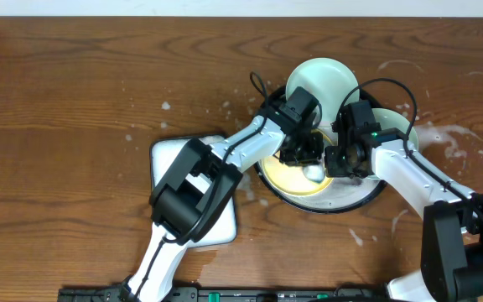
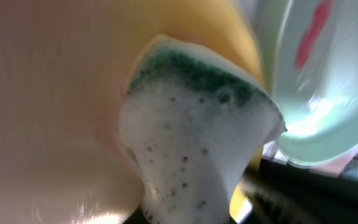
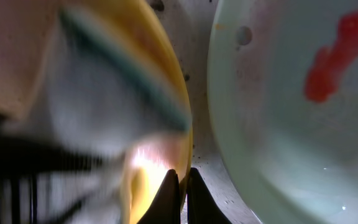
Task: Clean dirty plates on tray and stack at the side
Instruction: 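Scrub the yellow plate with the sponge held in the left gripper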
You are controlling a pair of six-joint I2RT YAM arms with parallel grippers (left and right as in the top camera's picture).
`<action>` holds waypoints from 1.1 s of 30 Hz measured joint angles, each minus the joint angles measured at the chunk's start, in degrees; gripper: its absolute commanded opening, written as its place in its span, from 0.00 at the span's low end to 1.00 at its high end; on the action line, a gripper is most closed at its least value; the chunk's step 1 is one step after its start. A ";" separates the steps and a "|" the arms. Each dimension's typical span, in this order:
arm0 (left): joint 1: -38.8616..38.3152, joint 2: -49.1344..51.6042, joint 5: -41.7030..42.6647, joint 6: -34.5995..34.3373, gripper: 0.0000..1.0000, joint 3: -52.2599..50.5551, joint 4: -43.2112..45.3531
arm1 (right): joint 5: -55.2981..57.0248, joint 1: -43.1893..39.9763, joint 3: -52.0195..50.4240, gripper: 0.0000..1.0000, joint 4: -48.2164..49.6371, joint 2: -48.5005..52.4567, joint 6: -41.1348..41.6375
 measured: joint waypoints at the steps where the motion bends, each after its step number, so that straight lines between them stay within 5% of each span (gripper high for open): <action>1: -0.02 0.00 -0.28 0.00 0.07 0.26 -1.68 | -0.17 0.00 0.00 0.01 0.00 0.00 -0.02; 8: 3.56 -1.73 -10.43 0.76 0.08 1.62 -13.44 | -0.61 0.02 0.00 0.01 0.07 0.00 -0.31; 19: 6.60 -2.56 -23.80 3.37 0.07 3.08 -16.37 | -2.93 0.09 0.00 0.01 0.22 0.00 -0.48; 28: 3.32 -1.11 -15.15 0.98 0.08 2.78 -5.44 | -3.08 0.09 0.02 0.01 0.20 -0.02 -0.46; 33: -0.02 -0.61 -9.66 -0.15 0.07 2.93 -7.67 | -1.57 0.07 0.02 0.01 0.07 -0.09 -0.52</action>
